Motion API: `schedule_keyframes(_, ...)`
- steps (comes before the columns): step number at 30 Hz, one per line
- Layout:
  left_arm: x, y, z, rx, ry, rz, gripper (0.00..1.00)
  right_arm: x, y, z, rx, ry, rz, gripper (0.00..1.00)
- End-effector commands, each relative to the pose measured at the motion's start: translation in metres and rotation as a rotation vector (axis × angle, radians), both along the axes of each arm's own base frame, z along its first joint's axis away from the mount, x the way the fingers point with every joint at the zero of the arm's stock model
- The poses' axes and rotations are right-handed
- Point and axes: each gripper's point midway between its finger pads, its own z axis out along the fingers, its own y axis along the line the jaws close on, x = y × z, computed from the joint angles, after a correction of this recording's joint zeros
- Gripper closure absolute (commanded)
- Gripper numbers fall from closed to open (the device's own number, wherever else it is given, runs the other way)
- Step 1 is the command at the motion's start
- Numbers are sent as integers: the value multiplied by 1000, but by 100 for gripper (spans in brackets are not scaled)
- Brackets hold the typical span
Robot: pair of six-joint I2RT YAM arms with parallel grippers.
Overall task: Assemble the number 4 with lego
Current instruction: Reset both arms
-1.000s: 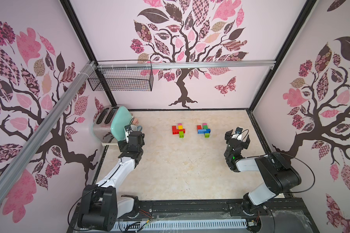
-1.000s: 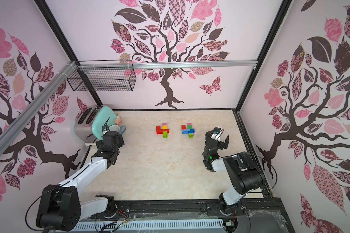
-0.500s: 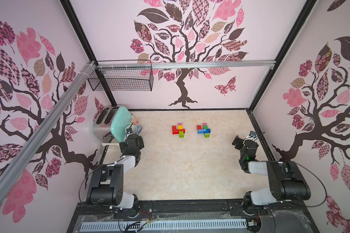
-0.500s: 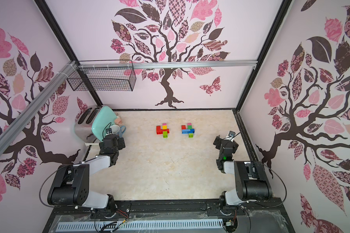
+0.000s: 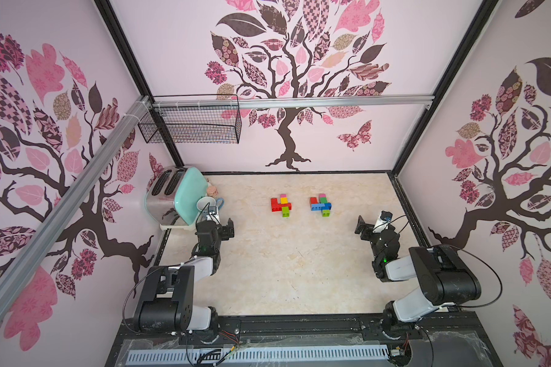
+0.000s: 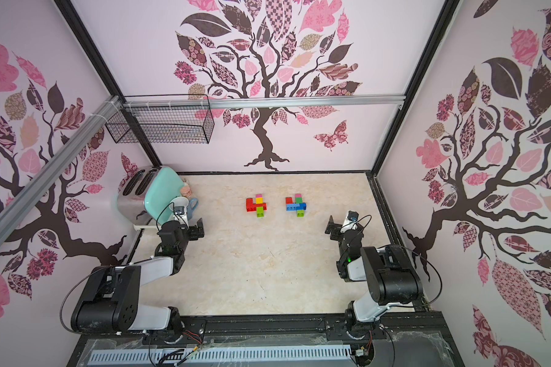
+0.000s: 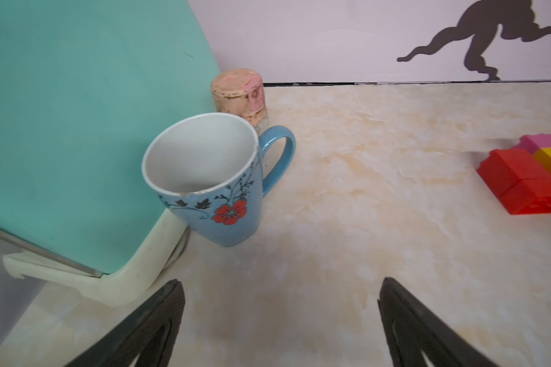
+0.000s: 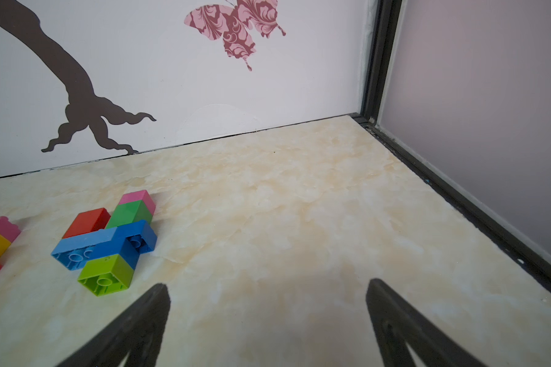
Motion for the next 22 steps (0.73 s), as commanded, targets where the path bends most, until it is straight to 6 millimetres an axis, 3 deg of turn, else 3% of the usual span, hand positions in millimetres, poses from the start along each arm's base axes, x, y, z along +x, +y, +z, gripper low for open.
schedule_keyframes(1,5,-4,-5,-20,-53,-20,2,2,-5,2,-19,-8,-28,1)
schedule_keyframes(4,6,14,-6,-25,-92,83,2,1,-4,2,-19,-9,-26,0)
schedule_keyframes(6,-2,38,-8,-37,-76,242,2,1,-4,2,-18,-10,-24,0)
schedule_keyframes(22,-2,38,-7,-32,-81,249,2,2,-3,1,-23,-4,-17,1)
